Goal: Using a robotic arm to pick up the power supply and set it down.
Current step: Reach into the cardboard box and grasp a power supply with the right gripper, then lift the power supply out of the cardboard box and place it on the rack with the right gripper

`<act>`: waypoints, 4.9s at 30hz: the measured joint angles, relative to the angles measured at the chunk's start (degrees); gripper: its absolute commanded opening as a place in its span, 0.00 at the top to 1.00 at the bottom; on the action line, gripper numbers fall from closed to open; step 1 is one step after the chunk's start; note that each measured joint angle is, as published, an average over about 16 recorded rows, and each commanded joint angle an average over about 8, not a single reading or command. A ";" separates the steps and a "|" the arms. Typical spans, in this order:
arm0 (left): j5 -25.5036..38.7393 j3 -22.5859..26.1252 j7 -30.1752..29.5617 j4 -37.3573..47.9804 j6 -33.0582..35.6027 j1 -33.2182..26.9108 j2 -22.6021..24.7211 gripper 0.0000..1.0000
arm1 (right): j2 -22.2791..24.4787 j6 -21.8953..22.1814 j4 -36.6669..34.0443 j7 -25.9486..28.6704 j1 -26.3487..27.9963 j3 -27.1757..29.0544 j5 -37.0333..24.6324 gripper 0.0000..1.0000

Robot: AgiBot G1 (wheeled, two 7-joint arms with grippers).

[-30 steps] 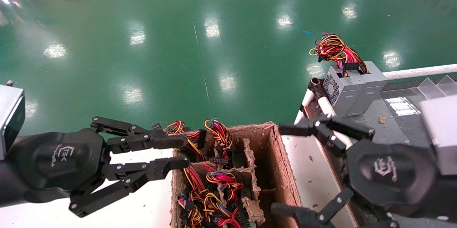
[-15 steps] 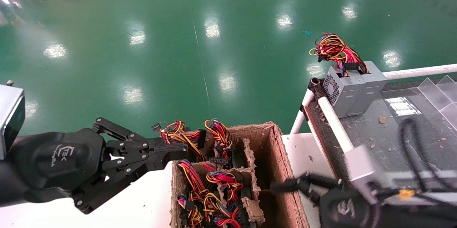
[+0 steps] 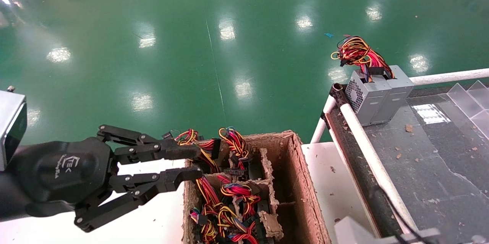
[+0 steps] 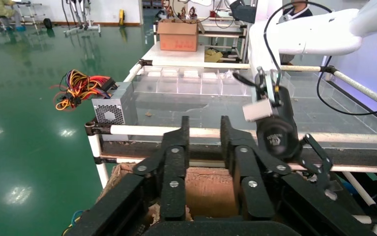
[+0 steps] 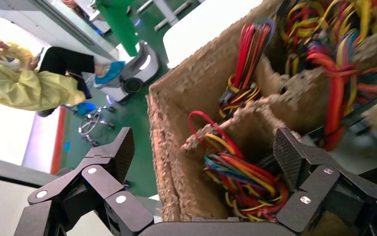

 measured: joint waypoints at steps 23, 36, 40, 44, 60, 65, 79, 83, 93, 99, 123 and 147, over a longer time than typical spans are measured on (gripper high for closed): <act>-0.01 0.01 0.01 0.00 0.00 0.00 0.00 0.00 | -2.94 4.42 -0.82 -3.60 -0.03 -4.19 -6.11 1.00; -0.01 0.02 0.01 0.00 -0.01 0.00 -0.01 0.00 | -3.24 6.05 2.68 -3.53 0.77 -4.61 -8.81 1.00; -0.01 0.02 0.01 0.00 -0.01 -0.01 -0.01 0.00 | -3.19 6.46 3.31 -3.50 0.84 -4.69 -9.44 1.00; -0.01 0.02 0.01 0.00 -0.01 -0.01 -0.01 0.00 | -3.12 6.81 3.76 -3.53 0.82 -4.73 -9.88 1.00; -0.02 0.03 0.01 0.00 -0.01 -0.01 -0.01 0.00 | -2.69 7.33 4.83 -3.71 0.27 -4.11 -8.74 1.00; -0.02 0.03 0.02 0.00 -0.01 -0.01 -0.01 0.00 | -2.44 7.25 5.08 -4.10 -0.10 -3.60 -7.47 1.00; -0.03 0.04 0.02 0.00 -0.01 -0.01 -0.01 0.00 | 0.82 8.74 6.65 -8.33 -2.51 1.32 0.38 1.00; -0.03 0.04 0.02 0.00 -0.02 -0.01 -0.01 0.00 | 2.45 9.53 7.16 -10.46 -3.55 3.77 3.83 1.00; -0.03 0.04 0.02 0.00 -0.02 -0.01 -0.02 0.00 | 7.06 10.92 7.73 -15.91 -5.43 10.76 12.93 1.00; -0.03 0.05 0.02 0.00 -0.02 -0.01 -0.02 0.00 | 10.40 11.64 7.84 -18.53 -5.08 15.19 17.34 1.00; -0.04 0.06 0.03 0.00 -0.02 -0.02 -0.02 0.00 | 25.18 23.52 1.73 -26.36 -5.09 25.91 15.20 1.00; -0.05 0.07 0.03 0.00 -0.03 -0.02 -0.03 0.00 | 17.37 30.69 -15.66 -32.61 2.77 20.45 1.42 1.00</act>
